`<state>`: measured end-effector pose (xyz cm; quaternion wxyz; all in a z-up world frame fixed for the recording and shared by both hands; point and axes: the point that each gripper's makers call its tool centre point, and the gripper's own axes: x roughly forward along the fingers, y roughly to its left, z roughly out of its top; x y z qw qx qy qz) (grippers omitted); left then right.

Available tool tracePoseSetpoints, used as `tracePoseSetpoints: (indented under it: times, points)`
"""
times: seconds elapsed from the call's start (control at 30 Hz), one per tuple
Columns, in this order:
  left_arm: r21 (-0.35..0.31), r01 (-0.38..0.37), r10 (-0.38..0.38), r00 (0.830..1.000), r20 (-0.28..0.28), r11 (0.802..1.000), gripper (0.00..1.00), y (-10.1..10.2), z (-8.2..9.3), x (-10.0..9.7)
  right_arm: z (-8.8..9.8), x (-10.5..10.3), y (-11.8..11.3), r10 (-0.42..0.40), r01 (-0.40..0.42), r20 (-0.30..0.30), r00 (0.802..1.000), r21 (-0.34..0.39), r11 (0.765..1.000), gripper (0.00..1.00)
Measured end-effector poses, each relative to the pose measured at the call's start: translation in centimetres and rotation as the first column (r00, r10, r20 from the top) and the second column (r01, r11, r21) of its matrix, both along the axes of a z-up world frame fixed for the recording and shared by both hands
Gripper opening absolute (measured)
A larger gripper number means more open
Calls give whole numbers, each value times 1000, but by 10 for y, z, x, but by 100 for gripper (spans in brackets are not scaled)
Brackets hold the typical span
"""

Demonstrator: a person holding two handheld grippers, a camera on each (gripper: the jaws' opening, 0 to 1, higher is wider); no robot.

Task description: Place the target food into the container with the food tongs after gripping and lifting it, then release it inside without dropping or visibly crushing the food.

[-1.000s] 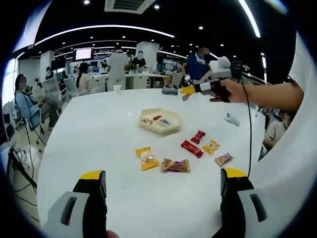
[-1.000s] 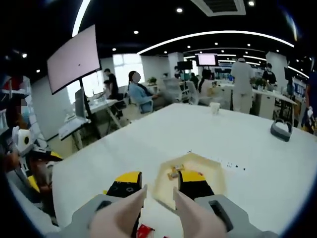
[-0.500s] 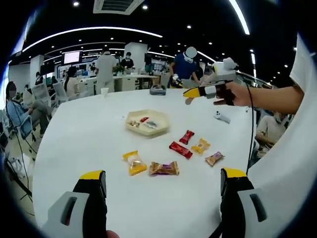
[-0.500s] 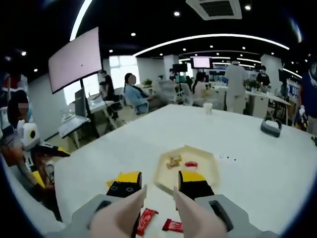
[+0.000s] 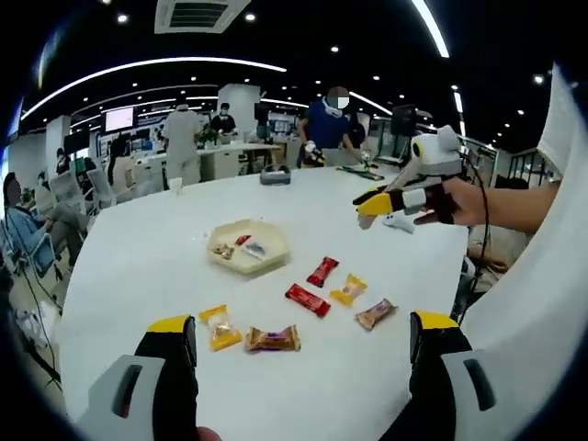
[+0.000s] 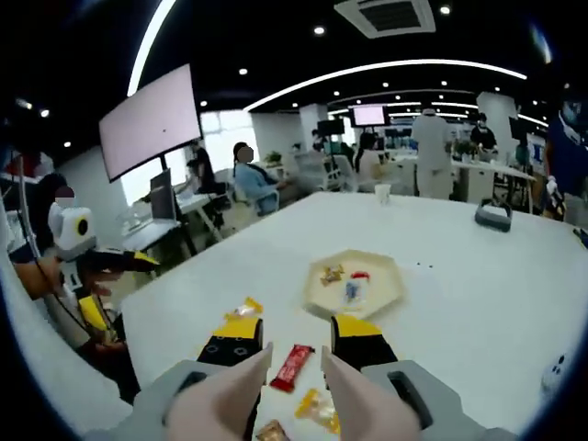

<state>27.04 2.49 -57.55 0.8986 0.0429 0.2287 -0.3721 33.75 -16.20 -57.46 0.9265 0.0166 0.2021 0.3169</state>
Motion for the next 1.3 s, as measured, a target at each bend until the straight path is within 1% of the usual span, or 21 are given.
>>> tracePoseSetpoints:
  times: [0.03, 0.07, 0.1, 0.13, 0.17, 0.2, 0.23, 0.27, 0.3, 0.33, 0.43, 0.5, 0.57, 0.67, 0.77, 0.87, 1.03, 1.07, 1.13, 1.17, 1.3]
  points:
    - [-34, 1, -1, 1000, 15, 999, 99, -4, 7, 4, 0, -4, 0, -2, 2, 5, 1000, 2, 1000, 29]
    - [-42, 8, -8, 1000, 8, 999, 99, -7, 8, 6, -1, -5, -1, -11, 11, 6, 1000, 2, 1000, 29]
    - [-36, 23, -24, 999, -26, 999, 99, -11, 6, 6, 1, -6, -2, -40, 39, 23, 999, 30, 999, 28]
    - [-38, 25, -25, 999, -20, 999, 99, -13, 8, 8, 2, -7, -1, -36, 34, 34, 999, 39, 999, 28]
    - [-61, 46, -46, 999, 2, 997, 99, -20, 17, 12, -6, -7, -7, -61, 60, 38, 997, 17, 998, 28]
    - [-63, 48, -48, 999, -7, 997, 99, -21, 18, 12, -9, -4, -14, -98, 98, 52, 994, 8, 995, 28]
    - [-71, 53, -56, 997, -47, 996, 99, -24, 18, 10, -8, -3, -16, -120, 117, 67, 991, 41, 992, 28]
    - [-74, 59, -65, 994, -84, 996, 99, -27, 16, 11, -9, -2, -19, -160, 154, 53, 986, 105, 983, 28]
    - [-61, 59, -65, 993, -95, 996, 99, -28, 14, 14, -13, -4, -23, -175, 170, 39, 984, 113, 979, 28]
    - [-49, 33, -38, 992, -117, 998, 99, -26, 11, 21, -19, -5, -27, -178, 174, 40, 983, 88, 981, 28]
    - [-101, -54, 38, 988, -151, 993, 99, -30, 14, 42, -26, -3, -32, -172, 170, 33, 985, 59, 984, 28]
    - [-118, -53, 35, 988, -151, 992, 99, -37, 14, 52, -30, 0, -37, -174, 171, 27, 984, 73, 982, 28]
    - [-112, -58, 38, 984, -173, 992, 99, -42, 10, 57, -35, 0, -40, -167, 166, 14, 986, 52, 985, 28]
    - [-105, -57, 39, 986, -163, 993, 99, -45, 8, 63, -35, 1, -46, -179, 180, -13, 984, 95, 979, 28]
    - [-121, -84, 65, 987, -149, 989, 99, -42, 10, 66, -35, -2, -45, -133, 133, 3, 991, 25, 991, 28]
    - [-114, -81, 66, 990, -127, 990, 99, -41, 12, 68, -37, -4, -45, -111, 111, 0, 994, 7, 994, 28]
    - [-98, -18, 10, 997, -77, 995, 99, -44, 9, 74, -44, -9, -47, -117, 117, -27, 993, -24, 993, 28]
    - [-82, -7, 0, 997, -78, 997, 99, -43, 6, 75, -46, -12, -51, -130, 128, -23, 991, -54, 990, 28]
    - [-69, 12, -17, 997, -75, 998, 99, -40, 6, 75, -45, -17, -59, -174, 173, -34, 984, -28, 985, 28]
    - [-65, 37, -41, 998, -57, 997, 99, -39, 8, 75, -45, -18, -60, -172, 172, -32, 984, -26, 985, 28]
    - [-20, 65, -66, 997, -46, 998, 99, -27, -3, 74, -54, -26, -71, -199, 196, -50, 979, -62, 979, 28]
